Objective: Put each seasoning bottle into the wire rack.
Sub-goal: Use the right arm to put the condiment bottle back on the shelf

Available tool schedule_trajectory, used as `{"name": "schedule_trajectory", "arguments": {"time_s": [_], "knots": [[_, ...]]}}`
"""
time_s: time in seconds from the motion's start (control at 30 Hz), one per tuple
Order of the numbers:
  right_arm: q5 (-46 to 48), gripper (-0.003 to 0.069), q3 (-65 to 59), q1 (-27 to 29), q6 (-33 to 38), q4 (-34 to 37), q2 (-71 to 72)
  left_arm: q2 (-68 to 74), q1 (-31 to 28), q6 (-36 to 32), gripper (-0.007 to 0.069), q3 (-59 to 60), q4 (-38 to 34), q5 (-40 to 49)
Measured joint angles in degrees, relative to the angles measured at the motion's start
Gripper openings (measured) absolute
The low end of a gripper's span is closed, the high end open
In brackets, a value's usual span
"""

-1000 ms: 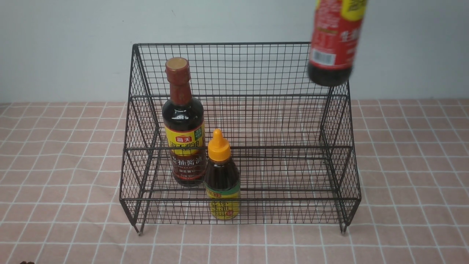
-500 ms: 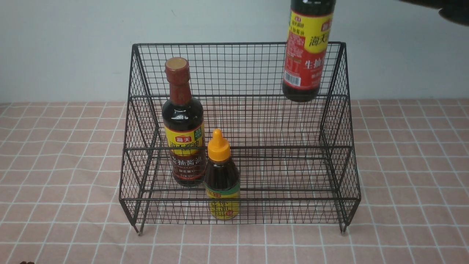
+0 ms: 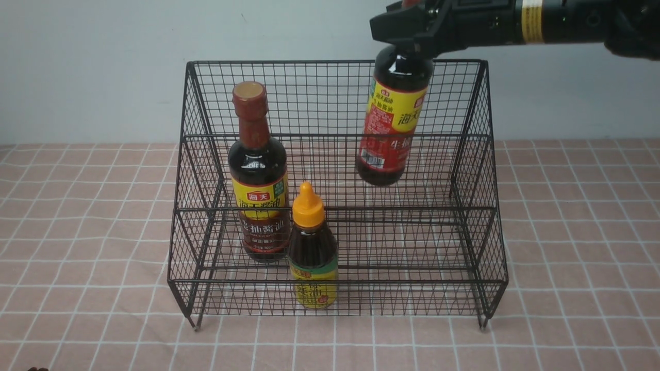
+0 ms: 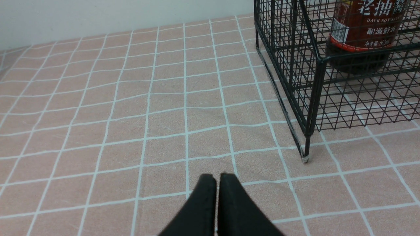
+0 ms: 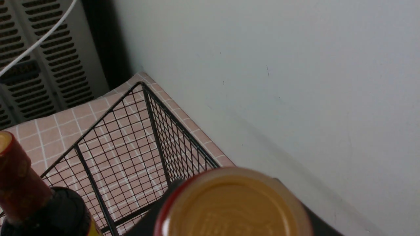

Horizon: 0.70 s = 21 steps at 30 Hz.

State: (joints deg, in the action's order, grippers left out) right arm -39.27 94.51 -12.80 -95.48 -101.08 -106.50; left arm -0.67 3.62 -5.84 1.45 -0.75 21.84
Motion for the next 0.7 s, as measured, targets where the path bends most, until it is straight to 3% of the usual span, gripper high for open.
{"name": "schedule_trajectory", "arguments": {"time_s": [0.7], "knots": [[1.2,0.0275,0.0,0.0,-2.6,0.0,-4.1,0.0,0.0,0.0,-0.0007,0.0,0.0,0.0]]}}
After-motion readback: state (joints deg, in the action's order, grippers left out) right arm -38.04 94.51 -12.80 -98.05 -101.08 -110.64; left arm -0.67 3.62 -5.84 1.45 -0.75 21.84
